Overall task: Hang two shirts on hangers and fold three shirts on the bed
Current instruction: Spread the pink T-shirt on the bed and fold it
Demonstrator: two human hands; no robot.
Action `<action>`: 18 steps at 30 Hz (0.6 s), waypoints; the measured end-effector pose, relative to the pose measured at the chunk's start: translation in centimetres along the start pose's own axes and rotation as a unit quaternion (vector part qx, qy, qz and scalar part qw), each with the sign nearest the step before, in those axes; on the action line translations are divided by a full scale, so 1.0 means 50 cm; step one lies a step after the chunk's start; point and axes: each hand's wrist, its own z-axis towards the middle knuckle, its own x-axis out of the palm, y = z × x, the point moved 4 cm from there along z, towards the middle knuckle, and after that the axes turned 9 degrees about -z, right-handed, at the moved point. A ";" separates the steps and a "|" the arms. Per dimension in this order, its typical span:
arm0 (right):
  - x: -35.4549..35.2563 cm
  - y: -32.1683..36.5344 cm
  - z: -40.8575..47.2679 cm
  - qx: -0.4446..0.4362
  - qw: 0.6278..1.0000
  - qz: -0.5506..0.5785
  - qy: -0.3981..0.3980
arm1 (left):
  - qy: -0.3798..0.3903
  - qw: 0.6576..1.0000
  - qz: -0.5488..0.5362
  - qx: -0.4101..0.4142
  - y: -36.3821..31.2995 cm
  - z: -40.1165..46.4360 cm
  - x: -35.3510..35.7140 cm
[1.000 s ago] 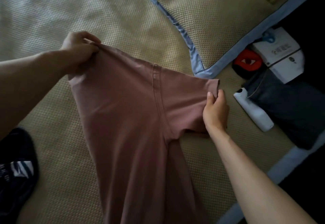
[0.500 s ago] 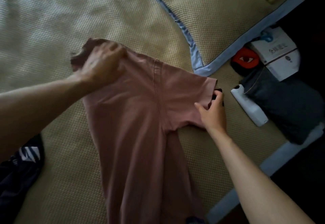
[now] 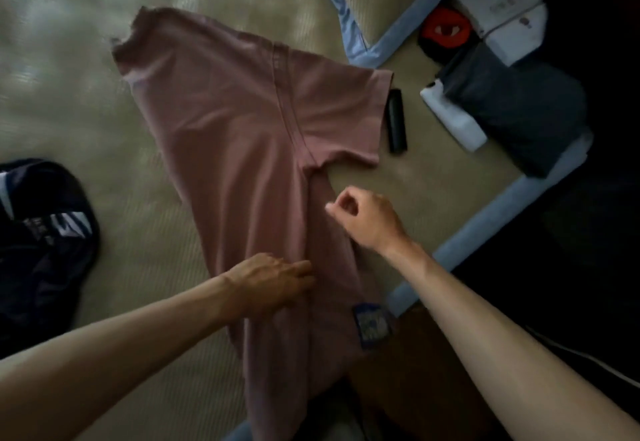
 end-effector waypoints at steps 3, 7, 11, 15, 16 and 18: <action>0.087 -0.015 -0.111 0.044 0.975 0.099 0.193 | 0.039 0.997 0.045 -0.053 -0.002 0.006 0.008; 0.162 -0.018 -0.223 0.117 0.903 0.237 0.339 | 0.082 0.995 0.038 -0.029 -0.027 0.008 -0.026; 0.180 0.005 -0.296 0.072 0.900 0.255 0.345 | 0.123 0.991 -0.032 -0.048 -0.042 0.014 -0.049; 0.191 0.011 -0.342 0.101 0.890 0.295 0.332 | 0.132 0.982 -0.110 -0.076 -0.057 0.014 -0.063; 0.201 0.010 -0.351 0.116 0.882 0.305 0.339 | 0.132 0.981 -0.121 -0.079 -0.058 0.012 -0.061; 0.211 0.010 -0.363 0.139 0.880 0.304 0.338 | 0.105 0.983 -0.139 -0.062 -0.057 0.011 -0.054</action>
